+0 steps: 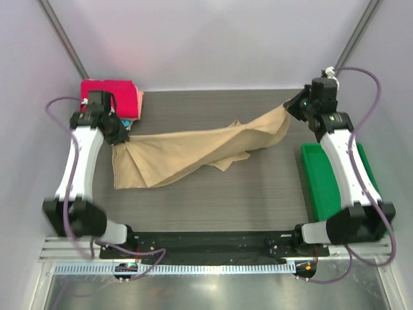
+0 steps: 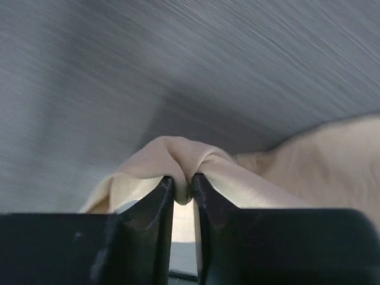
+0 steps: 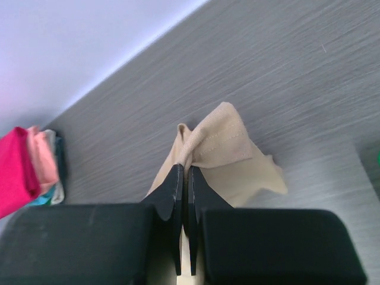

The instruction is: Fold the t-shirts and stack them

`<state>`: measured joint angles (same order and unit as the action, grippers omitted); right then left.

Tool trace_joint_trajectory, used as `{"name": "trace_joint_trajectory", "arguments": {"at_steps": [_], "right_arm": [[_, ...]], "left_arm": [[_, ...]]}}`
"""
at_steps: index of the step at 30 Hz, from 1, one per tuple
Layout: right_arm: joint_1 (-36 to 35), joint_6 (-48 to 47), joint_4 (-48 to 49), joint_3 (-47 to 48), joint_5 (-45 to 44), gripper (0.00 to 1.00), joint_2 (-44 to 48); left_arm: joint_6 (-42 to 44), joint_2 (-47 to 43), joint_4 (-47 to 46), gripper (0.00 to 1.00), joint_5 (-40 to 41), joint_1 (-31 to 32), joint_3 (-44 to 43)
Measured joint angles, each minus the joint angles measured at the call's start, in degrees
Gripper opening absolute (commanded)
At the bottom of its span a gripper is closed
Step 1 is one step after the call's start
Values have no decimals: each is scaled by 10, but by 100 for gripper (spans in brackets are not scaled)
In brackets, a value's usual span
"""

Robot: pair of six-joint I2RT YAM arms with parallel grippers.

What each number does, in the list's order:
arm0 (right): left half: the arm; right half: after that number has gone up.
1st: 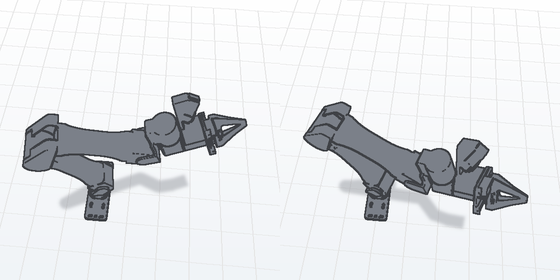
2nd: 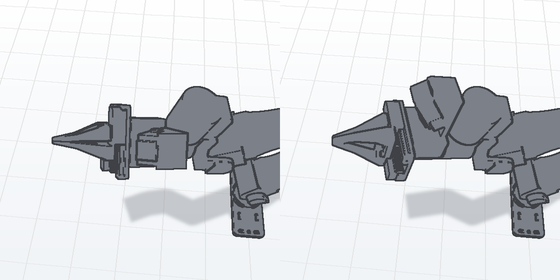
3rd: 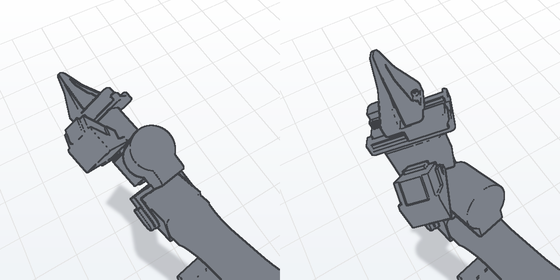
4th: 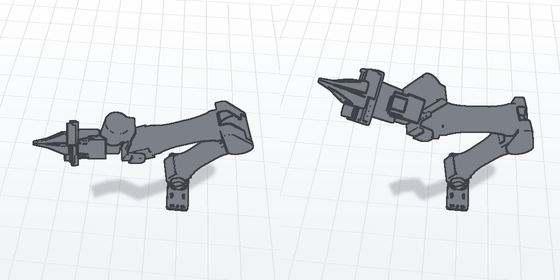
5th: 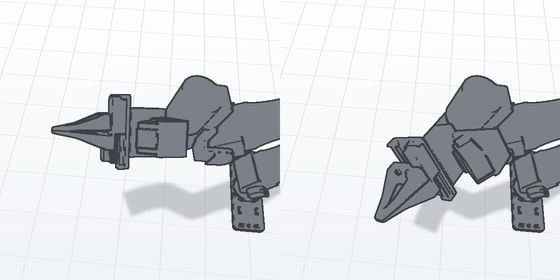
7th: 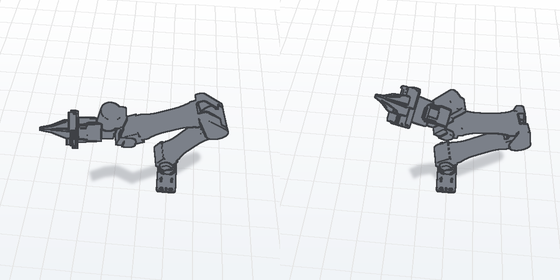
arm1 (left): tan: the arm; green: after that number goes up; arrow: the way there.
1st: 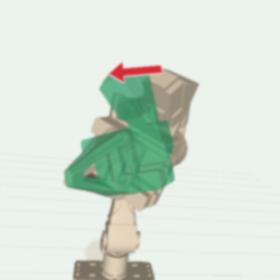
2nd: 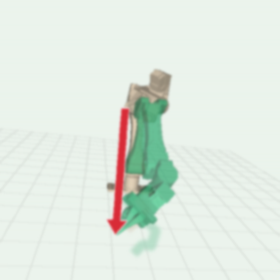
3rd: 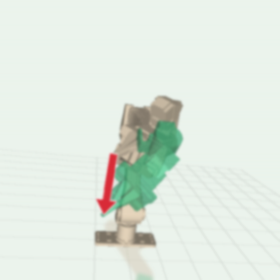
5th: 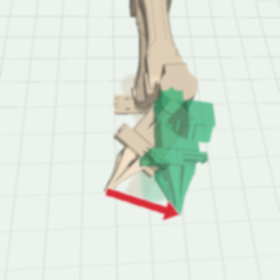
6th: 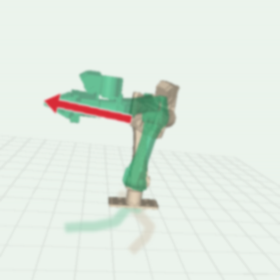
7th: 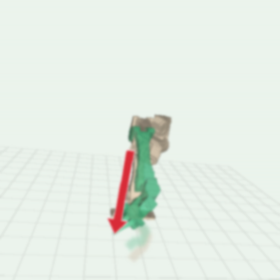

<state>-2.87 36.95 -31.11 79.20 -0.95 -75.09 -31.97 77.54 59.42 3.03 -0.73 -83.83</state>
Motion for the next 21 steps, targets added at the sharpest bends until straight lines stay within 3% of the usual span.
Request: {"name": "trace_joint_trajectory", "arguments": {"at_steps": [2,3,5,8,10,15,18,21], "right_arm": [[0,-5,1,39,0,1,-75],[0,-8,1,53,0,1,-115],[0,-10,0,58,1,1,-162],[-5,-15,-19,52,2,1,-210],[-8,-18,-21,41,2,1,-215],[-13,-21,-2,14,7,1,-214],[-14,-21,6,6,17,1,-219],[-14,-21,15,6,24,1,-229]], "left_arm": [[15,127,-7,41,-22,-26,-35],[16,167,-21,59,-26,-31,-35],[15,200,-52,71,-29,-26,9],[0,140,-52,72,-29,8,99],[-12,55,-54,70,-28,39,151],[-51,-106,-126,63,-26,93,263],[-75,-111,-170,59,-25,114,321],[-90,-50,-210,59,-21,132,344]]}}
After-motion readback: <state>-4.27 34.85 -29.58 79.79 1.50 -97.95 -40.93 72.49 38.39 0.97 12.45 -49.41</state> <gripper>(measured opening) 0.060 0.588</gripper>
